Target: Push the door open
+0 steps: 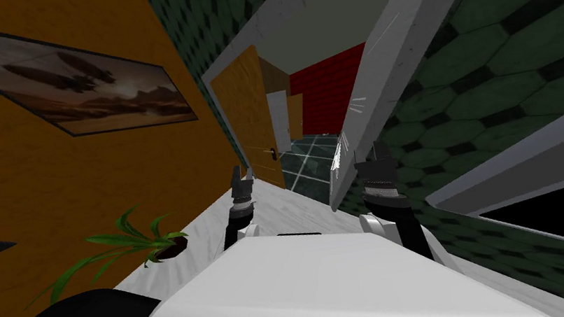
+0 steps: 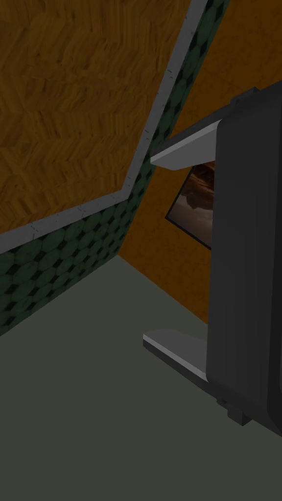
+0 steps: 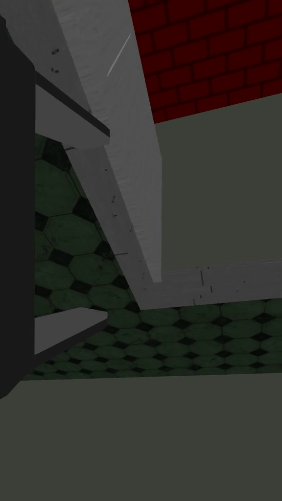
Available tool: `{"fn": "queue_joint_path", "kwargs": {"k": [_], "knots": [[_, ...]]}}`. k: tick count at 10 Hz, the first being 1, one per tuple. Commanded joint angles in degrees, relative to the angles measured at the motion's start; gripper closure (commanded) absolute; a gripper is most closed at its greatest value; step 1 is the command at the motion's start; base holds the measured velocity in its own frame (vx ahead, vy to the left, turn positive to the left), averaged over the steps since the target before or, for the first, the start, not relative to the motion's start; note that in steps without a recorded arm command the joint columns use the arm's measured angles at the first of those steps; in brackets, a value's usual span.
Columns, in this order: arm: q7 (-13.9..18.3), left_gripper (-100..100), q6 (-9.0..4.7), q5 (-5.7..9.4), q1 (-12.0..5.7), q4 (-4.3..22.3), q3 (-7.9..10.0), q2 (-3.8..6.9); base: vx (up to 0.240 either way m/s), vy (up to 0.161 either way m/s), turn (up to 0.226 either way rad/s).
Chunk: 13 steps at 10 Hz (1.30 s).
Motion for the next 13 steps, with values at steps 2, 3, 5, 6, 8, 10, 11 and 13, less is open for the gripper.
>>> {"fn": "queue_joint_path", "kwargs": {"k": [2, 3, 5, 6, 8, 10, 11, 13], "knots": [[0.08, -100, 0.83, 0.03, 0.31, 2.18, -1.52, 0.87, 0.183, 0.088, -0.053], [0.12, -100, 1.16, 0.05, 0.48, 3.04, -2.14, 1.21, 0.192, 0.132, -0.058], [0.20, -100, 1.82, 0.08, 0.82, 4.78, -3.39, 1.87, 0.189, 0.127, -0.063], [0.24, -100, 2.17, 0.10, 1.00, 5.69, -4.05, 2.19, 0.186, 0.095, -0.082], [0.32, -100, 2.86, 0.14, 1.35, 7.53, -5.38, 2.83, 0.199, 0.125, -0.054], [0.41, -100, 3.57, 0.18, 1.72, 9.40, -6.73, 3.43, 0.180, 0.144, -0.066], [0.45, -100, 3.93, 0.20, 1.90, 10.34, -7.41, 3.73, 0.205, 0.149, -0.065], [0.53, -100, 4.64, 0.24, 2.27, 12.22, -8.77, 4.30, 0.190, 0.140, -0.071]]}}
